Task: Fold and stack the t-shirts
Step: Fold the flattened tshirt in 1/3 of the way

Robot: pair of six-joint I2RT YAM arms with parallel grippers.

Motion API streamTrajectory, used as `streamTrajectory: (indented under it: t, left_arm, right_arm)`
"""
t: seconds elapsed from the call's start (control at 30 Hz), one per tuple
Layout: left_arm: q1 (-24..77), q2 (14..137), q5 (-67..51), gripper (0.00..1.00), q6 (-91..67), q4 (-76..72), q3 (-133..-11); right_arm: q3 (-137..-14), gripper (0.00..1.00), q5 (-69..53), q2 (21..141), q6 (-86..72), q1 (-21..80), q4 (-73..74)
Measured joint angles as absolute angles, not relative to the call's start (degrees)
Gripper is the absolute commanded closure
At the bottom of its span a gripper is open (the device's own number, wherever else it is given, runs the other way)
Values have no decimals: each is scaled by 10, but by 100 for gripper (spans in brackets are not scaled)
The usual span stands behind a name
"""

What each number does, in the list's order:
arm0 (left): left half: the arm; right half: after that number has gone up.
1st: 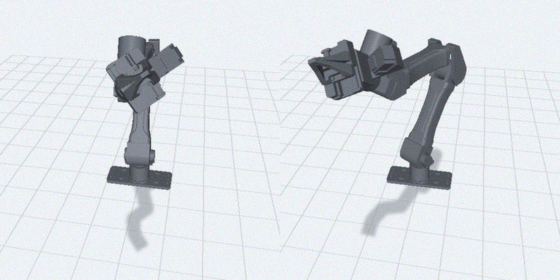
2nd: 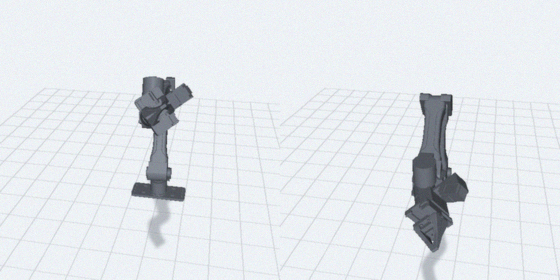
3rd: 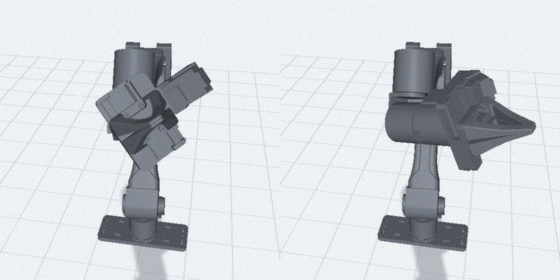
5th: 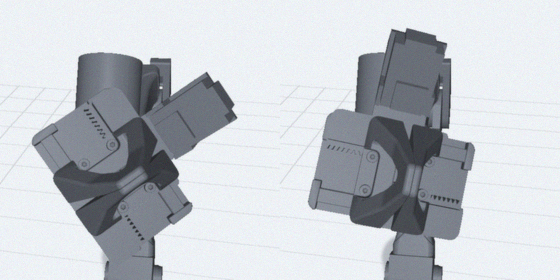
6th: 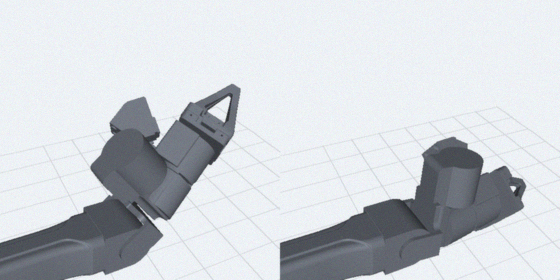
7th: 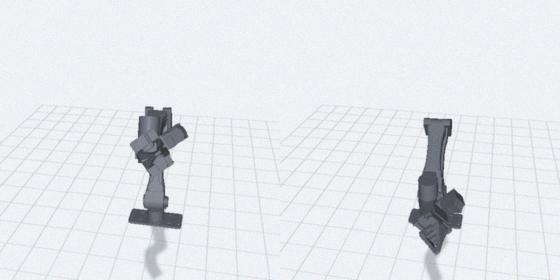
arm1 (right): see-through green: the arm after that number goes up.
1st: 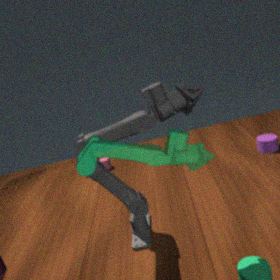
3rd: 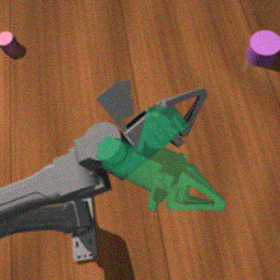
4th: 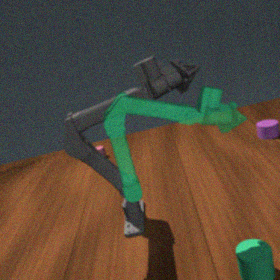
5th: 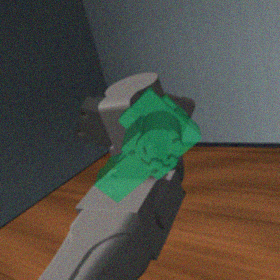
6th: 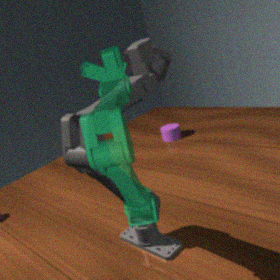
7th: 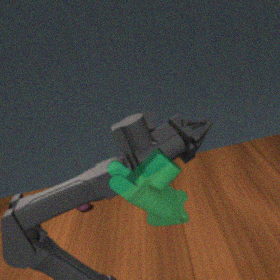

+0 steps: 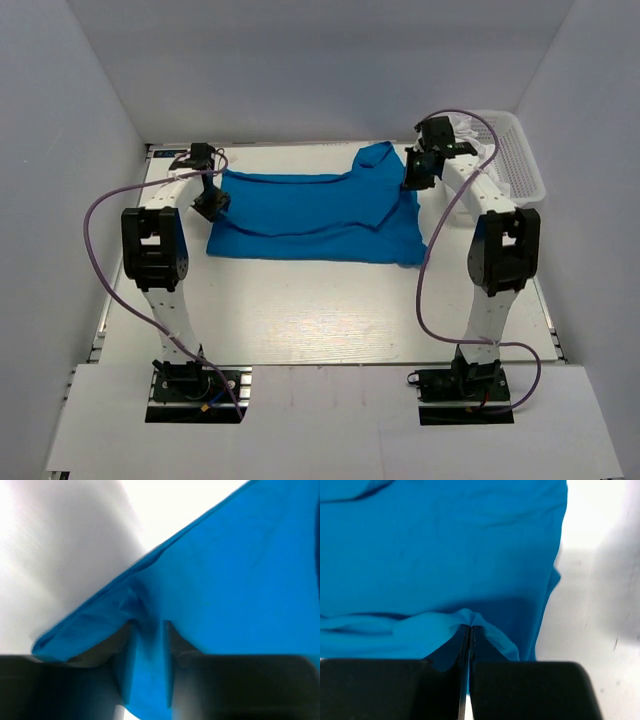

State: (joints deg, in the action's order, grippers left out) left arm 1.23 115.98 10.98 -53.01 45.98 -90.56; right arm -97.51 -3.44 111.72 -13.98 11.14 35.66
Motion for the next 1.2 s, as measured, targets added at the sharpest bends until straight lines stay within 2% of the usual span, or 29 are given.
streamTrajectory:
  t: [0.03, 0.07, 0.1, 0.13, 0.23, 0.27, 0.5, 0.8, 0.93, 1.2]
  left_arm:
    - [12, 1164, 110, 14, -529, 460, -913]
    - [12, 1168, 110, 0, -528, 462, -921]
    - [12, 1171, 111, 0, -529, 464, -929]
    - [12, 1174, 112, 0, -530, 468, -936]
    - [11, 1179, 116, 0, -532, 479, -961]
    - [10, 1179, 117, 0, -532, 482, -966]
    - [2, 1169, 132, 0, -532, 497, -983]
    - [2, 1105, 108, 0, -509, 463, -937]
    - [8, 1098, 65, 0, -491, 418, -884]
    - [14, 1100, -3, 0, -464, 369, -815]
  right_arm:
    - [-989, 100, -36, 1132, -137, 109, 356]
    - [-1003, 100, -37, 1148, -136, 106, 356]
    - [-1017, 96, -38, 1165, -136, 103, 358]
    - [-1036, 69, -38, 1186, -136, 100, 360]
    - [-1076, 18, -38, 1233, -152, 90, 369]
    - [-1087, 10, -39, 1245, -157, 86, 372]
    - [-1071, 10, -65, 1230, -162, 71, 376]
    - [-886, 10, -173, 1040, -132, 89, 351]
    - [-844, 10, -222, 1052, -142, 113, 326]
    - [-840, 10, -249, 1147, -170, 147, 290]
